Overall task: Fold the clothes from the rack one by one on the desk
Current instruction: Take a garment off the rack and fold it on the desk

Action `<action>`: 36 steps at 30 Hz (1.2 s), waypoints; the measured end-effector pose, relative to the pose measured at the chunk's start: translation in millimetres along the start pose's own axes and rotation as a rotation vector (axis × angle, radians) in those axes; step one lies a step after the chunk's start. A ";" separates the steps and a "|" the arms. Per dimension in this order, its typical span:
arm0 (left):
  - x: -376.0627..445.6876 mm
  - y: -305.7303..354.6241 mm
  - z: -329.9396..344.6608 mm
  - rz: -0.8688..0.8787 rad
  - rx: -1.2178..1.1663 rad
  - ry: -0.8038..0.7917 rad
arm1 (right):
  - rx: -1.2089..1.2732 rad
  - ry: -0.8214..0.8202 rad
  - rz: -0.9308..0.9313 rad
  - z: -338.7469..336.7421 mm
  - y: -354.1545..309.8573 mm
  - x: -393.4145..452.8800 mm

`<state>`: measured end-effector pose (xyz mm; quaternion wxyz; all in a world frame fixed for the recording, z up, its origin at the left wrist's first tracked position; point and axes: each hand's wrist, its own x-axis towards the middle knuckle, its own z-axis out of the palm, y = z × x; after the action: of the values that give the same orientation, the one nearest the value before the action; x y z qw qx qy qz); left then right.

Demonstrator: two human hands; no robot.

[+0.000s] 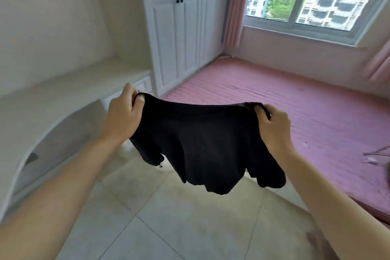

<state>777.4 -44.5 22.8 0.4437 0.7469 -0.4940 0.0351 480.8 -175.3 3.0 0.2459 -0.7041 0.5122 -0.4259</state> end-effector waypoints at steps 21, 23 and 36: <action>-1.3 -300.6 -323.0 -0.657 0.271 -0.113 | 0.356 -0.546 -0.214 450.5 -275.9 -16.9; -4.9 -323.6 -343.0 -0.724 0.278 -0.101 | 0.353 -0.589 -0.244 482.9 -292.5 -17.6; 5.0 -448.0 -335.7 -0.964 0.418 0.871 | 0.287 -0.917 -0.598 679.7 -386.6 8.9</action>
<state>1254.1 239.1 -53.5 0.4145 0.8713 0.1345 0.2257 1258.5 -107.7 -42.3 0.4050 -0.8912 0.0680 -0.1929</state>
